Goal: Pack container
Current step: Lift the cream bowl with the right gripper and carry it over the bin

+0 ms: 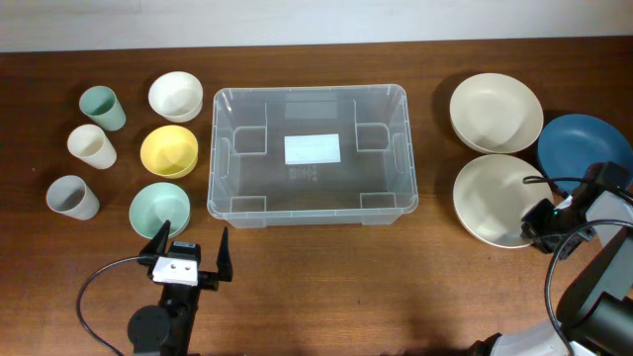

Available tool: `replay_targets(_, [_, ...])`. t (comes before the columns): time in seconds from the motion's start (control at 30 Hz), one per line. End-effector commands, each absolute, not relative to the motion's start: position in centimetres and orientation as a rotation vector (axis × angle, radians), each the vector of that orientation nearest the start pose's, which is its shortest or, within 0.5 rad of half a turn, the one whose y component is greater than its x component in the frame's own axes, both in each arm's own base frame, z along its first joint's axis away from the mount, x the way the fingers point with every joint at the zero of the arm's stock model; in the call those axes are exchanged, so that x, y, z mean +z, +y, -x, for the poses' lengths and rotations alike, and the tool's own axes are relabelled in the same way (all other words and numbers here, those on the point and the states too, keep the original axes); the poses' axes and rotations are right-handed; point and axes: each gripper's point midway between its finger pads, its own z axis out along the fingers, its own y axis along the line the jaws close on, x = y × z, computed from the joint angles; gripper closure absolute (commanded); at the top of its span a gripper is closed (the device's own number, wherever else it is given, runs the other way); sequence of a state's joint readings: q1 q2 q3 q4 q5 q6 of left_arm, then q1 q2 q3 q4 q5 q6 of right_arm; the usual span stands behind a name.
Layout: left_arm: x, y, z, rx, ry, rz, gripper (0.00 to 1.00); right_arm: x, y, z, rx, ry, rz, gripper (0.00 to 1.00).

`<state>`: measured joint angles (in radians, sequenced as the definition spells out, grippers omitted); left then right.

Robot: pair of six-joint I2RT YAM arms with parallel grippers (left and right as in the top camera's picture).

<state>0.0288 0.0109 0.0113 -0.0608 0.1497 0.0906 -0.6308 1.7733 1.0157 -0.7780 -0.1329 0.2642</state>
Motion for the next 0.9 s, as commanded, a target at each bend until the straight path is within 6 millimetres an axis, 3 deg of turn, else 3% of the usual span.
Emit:
replay_targets(0.0, [16.1, -1.7, -24.5, -0.015, 1.623, -0.174, 0.01, -0.1, -15.6, -24.6, 0.185, 2.81, -1.36, 0.89])
replay_targets(0.07, [16.1, -1.7, -24.5, -0.015, 1.624, -0.174, 0.01, -0.1, -15.4, -24.3, 0.191, 2.822, -1.368, 0.96])
replay_targets(0.23, [16.1, -1.7, -24.5, -0.015, 1.623, -0.174, 0.01, 0.2, -15.1, -23.9, 0.205, 2.835, -1.38, 0.96])
replay_targets(0.43, [16.1, -1.7, -24.5, -0.015, 1.623, -0.174, 0.01, 2.8, -14.4, -24.9, 0.388, 2.743, -1.332, 0.96])
replay_targets(0.57, [16.1, -1.7, -24.5, -0.015, 1.623, -0.174, 0.01, 6.1, -14.3, -25.6, 0.562, 2.599, -1.271, 0.96])
replay_targets(0.73, [16.1, -1.7, -24.5, -0.015, 1.623, -0.174, 0.01, 12.8, -14.1, -25.7, 0.817, 2.322, -1.106, 0.96])
replay_targets(0.8, [16.1, -1.7, -24.5, -0.015, 1.624, -0.174, 0.0, 16.9, -13.2, -25.2, 0.943, 2.162, -1.005, 0.96])
replay_targets(0.87, [16.1, -1.7, -24.5, -0.015, 1.623, -0.174, 0.01, 18.3, -12.6, -25.0, 0.988, 2.11, -0.998, 0.96])
